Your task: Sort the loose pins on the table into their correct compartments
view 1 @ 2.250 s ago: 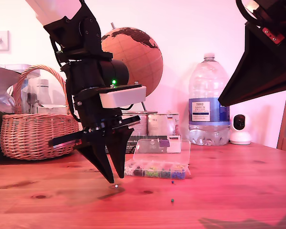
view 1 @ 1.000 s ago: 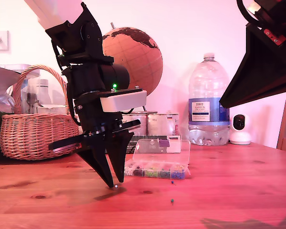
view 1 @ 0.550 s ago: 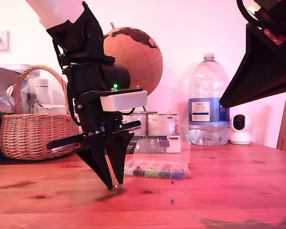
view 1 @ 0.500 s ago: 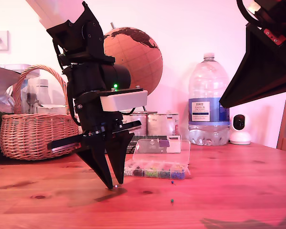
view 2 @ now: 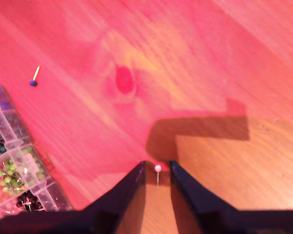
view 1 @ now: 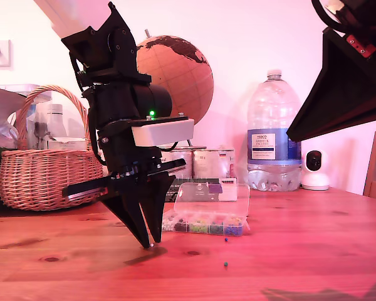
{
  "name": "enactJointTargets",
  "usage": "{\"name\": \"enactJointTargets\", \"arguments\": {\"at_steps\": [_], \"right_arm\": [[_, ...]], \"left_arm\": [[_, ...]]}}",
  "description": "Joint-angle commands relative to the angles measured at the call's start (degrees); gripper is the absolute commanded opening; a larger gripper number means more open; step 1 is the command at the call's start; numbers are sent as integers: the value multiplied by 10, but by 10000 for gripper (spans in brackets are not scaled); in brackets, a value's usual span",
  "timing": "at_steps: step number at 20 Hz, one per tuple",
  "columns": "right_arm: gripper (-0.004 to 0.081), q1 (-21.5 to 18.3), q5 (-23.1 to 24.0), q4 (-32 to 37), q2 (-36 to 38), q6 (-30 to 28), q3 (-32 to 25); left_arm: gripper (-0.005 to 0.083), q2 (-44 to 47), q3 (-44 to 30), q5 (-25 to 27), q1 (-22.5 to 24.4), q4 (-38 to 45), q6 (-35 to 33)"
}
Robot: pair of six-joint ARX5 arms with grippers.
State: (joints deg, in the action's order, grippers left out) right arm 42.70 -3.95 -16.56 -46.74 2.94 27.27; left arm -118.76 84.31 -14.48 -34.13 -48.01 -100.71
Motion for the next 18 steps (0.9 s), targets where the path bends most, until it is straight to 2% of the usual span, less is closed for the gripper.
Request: {"name": "enactJointTargets", "arguments": {"at_steps": [1, 11, 18], "right_arm": [[-13, -1, -2, 4, -3, 0, 9], [-13, -1, -2, 4, -3, 0, 9], [-13, -1, -2, 4, -3, 0, 9]], "left_arm": [[124, -37, -3, 0, -4, -2, -2], [6, -47, -3, 20, -5, -1, 2], [-20, -47, -3, 31, -5, 0, 2]]}}
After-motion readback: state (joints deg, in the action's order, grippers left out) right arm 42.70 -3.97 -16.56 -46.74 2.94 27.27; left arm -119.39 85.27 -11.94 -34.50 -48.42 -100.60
